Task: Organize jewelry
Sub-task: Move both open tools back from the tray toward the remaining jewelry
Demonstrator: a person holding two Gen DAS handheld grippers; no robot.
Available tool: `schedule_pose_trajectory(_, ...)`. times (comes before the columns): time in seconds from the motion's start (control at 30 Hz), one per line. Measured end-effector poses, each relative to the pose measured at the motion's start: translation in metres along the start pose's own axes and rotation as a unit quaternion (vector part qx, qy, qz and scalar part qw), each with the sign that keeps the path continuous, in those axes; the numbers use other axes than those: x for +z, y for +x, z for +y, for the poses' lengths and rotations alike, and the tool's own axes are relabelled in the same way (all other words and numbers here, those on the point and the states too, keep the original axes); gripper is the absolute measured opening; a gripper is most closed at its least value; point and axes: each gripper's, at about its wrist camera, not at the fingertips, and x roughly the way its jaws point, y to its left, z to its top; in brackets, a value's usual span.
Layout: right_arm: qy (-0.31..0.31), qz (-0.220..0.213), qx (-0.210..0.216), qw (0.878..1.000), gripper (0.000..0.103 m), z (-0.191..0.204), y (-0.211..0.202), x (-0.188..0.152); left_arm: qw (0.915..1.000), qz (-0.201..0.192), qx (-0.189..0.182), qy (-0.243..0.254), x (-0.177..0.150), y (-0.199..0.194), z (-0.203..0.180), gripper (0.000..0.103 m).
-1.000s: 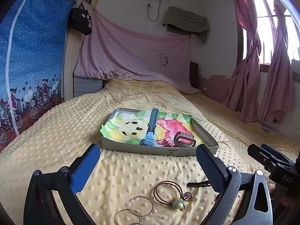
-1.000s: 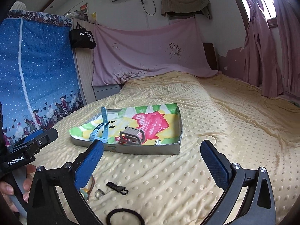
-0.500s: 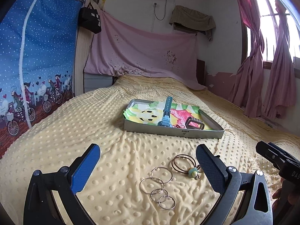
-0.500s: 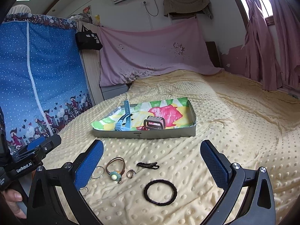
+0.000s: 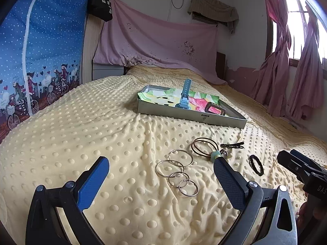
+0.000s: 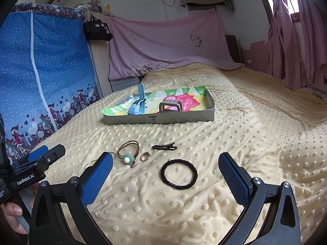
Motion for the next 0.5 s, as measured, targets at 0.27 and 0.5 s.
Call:
schedule_pose_trajectory(0.27, -0.008, 0.019, 0.013, 1.0, 0.101, 0.001, 0.01, -0.006, 0.9994, 0.023, -0.026, 0.001, -0.007, 0.01, -0.002, 0.102)
schedule_pose_trajectory(0.5, 0.004, 0.044, 0.03, 0.999, 0.078, -0.004, 0.023, -0.01, 0.9975, 0.045, -0.053, 0.007, -0.012, 0.018, -0.006, 0.077)
